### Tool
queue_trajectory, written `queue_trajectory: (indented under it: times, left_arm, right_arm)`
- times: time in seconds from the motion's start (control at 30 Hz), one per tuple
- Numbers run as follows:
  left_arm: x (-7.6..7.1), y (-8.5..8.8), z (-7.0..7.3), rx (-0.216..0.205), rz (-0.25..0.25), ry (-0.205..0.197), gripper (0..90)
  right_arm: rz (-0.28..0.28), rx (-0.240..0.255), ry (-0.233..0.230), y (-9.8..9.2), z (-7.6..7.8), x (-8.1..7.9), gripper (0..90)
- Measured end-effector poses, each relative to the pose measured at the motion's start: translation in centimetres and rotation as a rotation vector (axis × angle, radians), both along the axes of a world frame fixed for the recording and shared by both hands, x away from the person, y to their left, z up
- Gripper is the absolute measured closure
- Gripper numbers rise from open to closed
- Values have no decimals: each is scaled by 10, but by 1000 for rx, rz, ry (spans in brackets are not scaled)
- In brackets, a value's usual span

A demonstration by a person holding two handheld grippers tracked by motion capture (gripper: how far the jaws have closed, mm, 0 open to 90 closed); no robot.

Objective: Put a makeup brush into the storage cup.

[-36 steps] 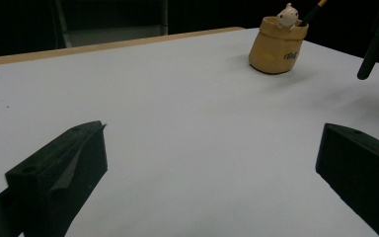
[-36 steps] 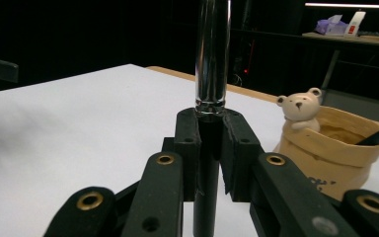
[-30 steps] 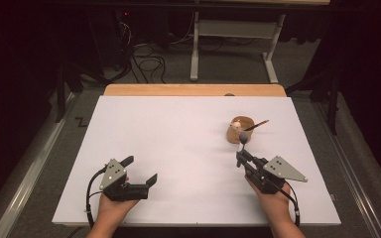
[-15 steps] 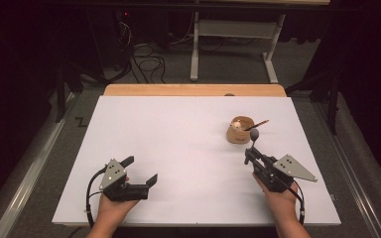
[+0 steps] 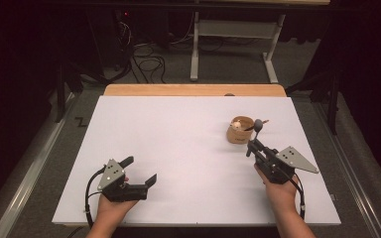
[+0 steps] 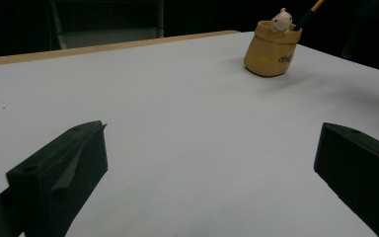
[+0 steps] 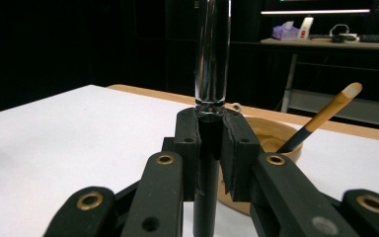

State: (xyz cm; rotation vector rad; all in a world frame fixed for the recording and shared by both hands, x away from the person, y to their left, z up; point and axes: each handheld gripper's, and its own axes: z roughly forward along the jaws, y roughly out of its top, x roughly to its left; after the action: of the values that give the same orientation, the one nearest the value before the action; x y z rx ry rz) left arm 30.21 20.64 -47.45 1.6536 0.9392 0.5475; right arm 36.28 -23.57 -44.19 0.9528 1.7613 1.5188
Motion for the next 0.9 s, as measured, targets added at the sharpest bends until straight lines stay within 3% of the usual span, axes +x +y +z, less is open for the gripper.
queue_trajectory:
  times: [0.13,0.47,0.9]
  left_arm:
    - [-1,0,1,-2,-2,-1,8]
    - [-1,0,1,0,-9,-4,10]
    - [-2,0,1,-2,-17,-4,13]
  right_arm:
    - [-23,40,14,-2,3,13,807]
    - [-57,28,19,5,8,34,807]
    - [-98,11,-6,10,18,57,806]
